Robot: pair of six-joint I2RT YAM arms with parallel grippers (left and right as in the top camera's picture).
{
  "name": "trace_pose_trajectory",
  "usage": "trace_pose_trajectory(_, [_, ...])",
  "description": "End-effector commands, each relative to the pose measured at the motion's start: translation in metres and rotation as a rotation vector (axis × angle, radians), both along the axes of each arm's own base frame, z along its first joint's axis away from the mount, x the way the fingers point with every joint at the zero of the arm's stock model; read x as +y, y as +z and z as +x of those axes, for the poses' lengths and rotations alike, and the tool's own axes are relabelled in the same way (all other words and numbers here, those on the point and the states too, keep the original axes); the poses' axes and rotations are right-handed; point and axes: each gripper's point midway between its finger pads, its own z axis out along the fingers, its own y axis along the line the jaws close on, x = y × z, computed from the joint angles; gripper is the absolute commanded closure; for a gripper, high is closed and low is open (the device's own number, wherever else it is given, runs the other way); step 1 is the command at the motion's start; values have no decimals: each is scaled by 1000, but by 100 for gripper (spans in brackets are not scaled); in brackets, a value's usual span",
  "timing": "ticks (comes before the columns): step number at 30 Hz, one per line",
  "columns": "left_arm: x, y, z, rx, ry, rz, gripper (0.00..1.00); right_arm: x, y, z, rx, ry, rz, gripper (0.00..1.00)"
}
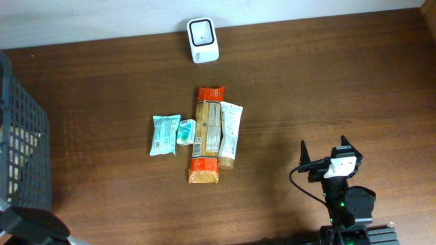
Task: Scan the item barcode
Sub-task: 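Grasp the large white bag with barcode from the basket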
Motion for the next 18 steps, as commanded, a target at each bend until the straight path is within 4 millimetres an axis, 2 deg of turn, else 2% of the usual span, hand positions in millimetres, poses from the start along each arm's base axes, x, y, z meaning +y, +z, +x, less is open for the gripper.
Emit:
trace_pose_trajectory(1, [15,-18,-16,6,31,-26,1,-1,-2,0,1,-3,4,1])
trace_pose_trajectory(7, [18,-25,-17,80,-107,30,1,-1,-2,0,1,-3,4,1])
trace_pose_trajectory(9, [15,-35,-19,126,-170,38,1,-1,-2,0,1,-3,4,1])
trace_pose_trajectory(15, [13,-105,-21,253,-381,72,1,-1,-2,0,1,-3,4,1])
trace_pose_trajectory(18, [17,-132,-18,272,-421,83,2,-1,-2,0,1,-3,4,1])
